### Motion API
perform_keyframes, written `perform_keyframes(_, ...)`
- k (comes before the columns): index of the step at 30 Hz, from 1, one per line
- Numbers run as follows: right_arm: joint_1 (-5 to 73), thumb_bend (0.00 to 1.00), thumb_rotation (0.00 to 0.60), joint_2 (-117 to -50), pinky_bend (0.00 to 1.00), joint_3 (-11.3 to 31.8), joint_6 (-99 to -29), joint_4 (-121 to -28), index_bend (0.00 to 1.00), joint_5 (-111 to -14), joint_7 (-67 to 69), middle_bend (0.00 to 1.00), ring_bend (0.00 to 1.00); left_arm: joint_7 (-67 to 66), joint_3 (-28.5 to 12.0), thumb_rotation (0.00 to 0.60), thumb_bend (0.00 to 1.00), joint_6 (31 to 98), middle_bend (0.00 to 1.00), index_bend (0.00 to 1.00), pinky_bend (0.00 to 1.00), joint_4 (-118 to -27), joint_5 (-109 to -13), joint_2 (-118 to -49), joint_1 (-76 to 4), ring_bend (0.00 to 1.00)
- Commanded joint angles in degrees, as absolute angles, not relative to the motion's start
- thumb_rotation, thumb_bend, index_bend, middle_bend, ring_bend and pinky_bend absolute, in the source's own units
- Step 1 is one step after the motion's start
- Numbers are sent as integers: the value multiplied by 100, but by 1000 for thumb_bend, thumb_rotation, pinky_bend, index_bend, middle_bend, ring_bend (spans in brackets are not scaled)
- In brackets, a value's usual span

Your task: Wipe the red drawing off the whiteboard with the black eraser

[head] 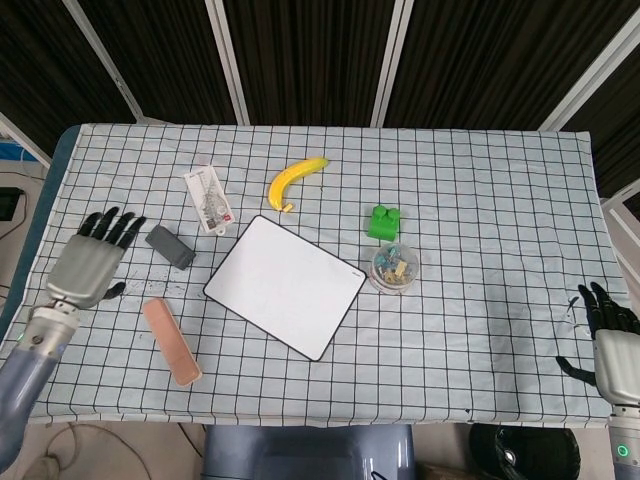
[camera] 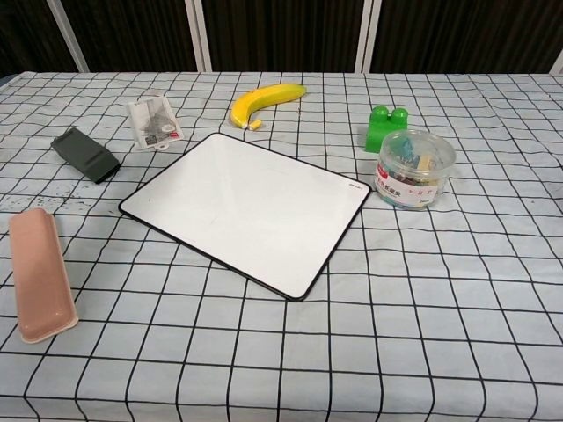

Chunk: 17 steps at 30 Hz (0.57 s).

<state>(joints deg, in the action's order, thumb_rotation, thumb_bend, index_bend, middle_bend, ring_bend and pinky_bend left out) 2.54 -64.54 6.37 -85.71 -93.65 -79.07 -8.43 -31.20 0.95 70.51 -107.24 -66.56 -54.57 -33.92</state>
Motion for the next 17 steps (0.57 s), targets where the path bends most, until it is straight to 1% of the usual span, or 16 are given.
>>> perform_keyframes(1, 250, 30, 600, -6451, 183, 640, -8579, -9364, 0, -7908, -840, 84, 168, -2591, 383, 600, 120, 7501, 61, 20, 103, -10794, -7190, -5246, -2853, 0)
perform_keyframes(5, 246, 30, 600, -6450, 183, 641, -8590, -9363, 0, -7914, -832, 84, 168, -2162, 534, 600, 119, 7866, 58, 19, 95, -10491, -7645, -5312, -2465, 0)
perform_keyframes(10, 245, 31, 600, -6456, 183, 644, -8610, -9356, 0, -7935, -824, 84, 168, -1438, 652, 600, 113, 8371, 55, 19, 78, -9819, -8376, -5619, -2058, 0)
perform_keyframes(14, 242, 30, 600, -6459, 183, 645, -8629, -9349, 0, -7953, -824, 84, 168, -1049, 639, 600, 109, 8643, 55, 19, 76, -9292, -8746, -5901, -1870, 0)
perform_keyframes(17, 238, 29, 600, -6459, 183, 646, -8635, -9347, 0, -7953, -813, 84, 168, -882, 589, 600, 107, 8717, 55, 19, 75, -9055, -8801, -6048, -1753, 0)
